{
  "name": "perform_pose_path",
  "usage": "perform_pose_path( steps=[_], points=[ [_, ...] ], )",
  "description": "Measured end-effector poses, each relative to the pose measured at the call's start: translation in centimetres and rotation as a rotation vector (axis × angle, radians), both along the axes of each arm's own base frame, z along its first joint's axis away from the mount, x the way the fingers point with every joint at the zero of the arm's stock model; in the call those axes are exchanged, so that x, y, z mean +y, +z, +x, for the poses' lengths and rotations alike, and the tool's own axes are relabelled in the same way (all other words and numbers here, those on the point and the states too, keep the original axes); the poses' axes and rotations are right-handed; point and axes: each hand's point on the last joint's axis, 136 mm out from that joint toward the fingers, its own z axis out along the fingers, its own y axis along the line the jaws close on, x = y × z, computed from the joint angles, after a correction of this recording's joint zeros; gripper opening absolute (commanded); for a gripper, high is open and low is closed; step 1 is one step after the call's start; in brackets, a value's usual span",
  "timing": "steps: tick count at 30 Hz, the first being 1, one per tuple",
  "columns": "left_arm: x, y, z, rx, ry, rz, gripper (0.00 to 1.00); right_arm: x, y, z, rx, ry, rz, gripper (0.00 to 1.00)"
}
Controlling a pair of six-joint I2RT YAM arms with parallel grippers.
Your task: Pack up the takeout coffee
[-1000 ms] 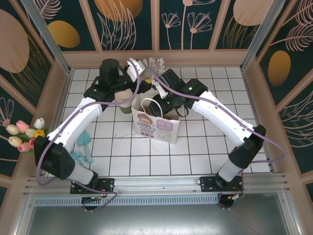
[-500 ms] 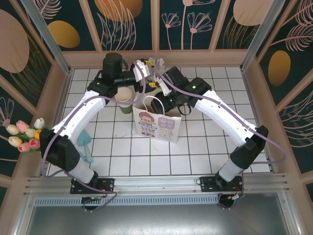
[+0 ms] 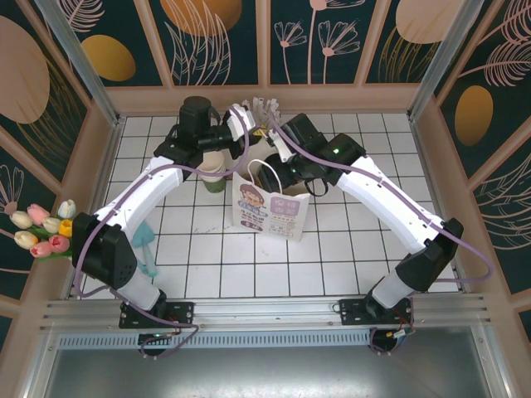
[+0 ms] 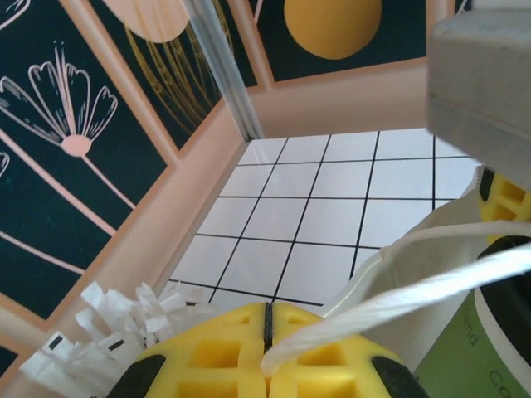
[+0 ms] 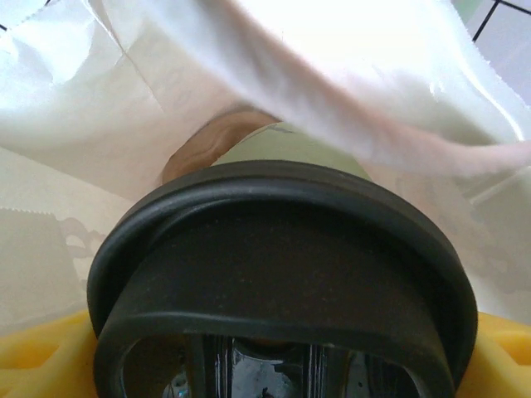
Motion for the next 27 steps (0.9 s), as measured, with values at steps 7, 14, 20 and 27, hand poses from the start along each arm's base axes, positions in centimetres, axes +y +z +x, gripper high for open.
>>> perform_pose_path(
  steps=[7,14,20,27],
  points=[
    [0.5,-0.4,2.2,0.104,0.123,-0.008,0.00,0.3,-0.2,0.0,-0.018,0.023,-0.011,0.62],
    [-0.3,-1.0,4.9,0.223,0.176,-0.016,0.01,1.1,-0.1,-0.7,-0.036,0.075,-0.020,0.62],
    [-0.8,-0.3,4.2,0.282,0.141,-0.035,0.16,1.3,-1.6,-0.5,-0.006,0.094,-0.067,0.62],
    [0.8,2.3,0.7,0.260,0.136,-0.058,0.68,1.5,-5.0,-0.5,0.085,0.121,-0.162,0.62]
  ],
)
